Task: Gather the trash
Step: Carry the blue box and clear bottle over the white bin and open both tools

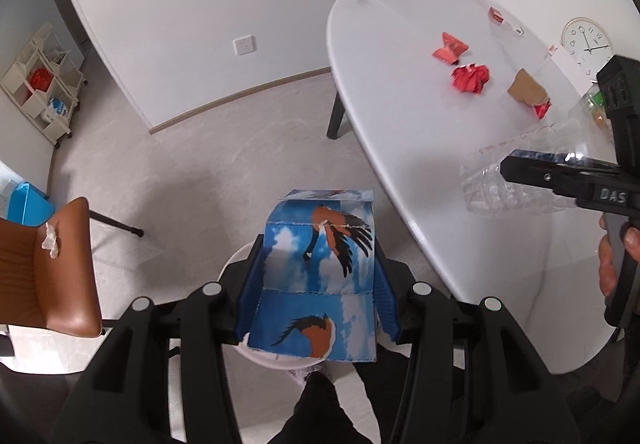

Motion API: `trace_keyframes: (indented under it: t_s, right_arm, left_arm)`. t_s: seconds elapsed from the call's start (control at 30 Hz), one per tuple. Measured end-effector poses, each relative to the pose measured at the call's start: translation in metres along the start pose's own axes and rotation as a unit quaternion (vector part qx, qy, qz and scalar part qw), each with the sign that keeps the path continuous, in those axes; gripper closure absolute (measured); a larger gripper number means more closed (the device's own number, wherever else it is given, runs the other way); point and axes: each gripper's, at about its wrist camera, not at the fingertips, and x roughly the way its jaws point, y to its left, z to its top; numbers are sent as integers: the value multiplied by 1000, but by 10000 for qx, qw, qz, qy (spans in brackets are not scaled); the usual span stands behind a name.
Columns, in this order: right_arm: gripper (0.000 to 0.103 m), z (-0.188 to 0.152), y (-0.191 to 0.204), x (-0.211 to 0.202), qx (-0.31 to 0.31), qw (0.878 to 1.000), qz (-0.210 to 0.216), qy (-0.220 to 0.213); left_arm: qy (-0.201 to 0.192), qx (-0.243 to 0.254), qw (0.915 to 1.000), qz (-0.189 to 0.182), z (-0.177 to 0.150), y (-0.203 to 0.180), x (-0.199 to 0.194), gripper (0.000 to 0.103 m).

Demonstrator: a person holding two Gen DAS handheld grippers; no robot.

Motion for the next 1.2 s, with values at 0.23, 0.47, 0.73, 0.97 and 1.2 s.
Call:
trace_keyframes:
  t_s: [0.23, 0.47, 0.73, 0.97, 1.2]
  right_arm:
    - [42, -4, 50, 28, -93, 9997, 34, 208]
    - [42, -19, 78, 42, -97, 9991, -28, 412]
    - [42, -35, 90, 62, -134, 9976, -52, 676]
    - [42, -41, 113, 110, -521, 9928, -11, 1081]
    - [19, -58, 132, 183, -924, 9818, -246, 1640]
  left_arm:
    - [564, 29, 9983, -125, -45, 37, 37, 56]
    - [1172, -130, 9923, -368, -73, 48, 88, 34]
    - [986, -399, 9943, 6, -74, 70, 63, 11]
    - [697, -1002, 9917, 405, -85, 119, 22, 8]
    - [699, -1658, 9810, 723, -115, 160, 0, 8]
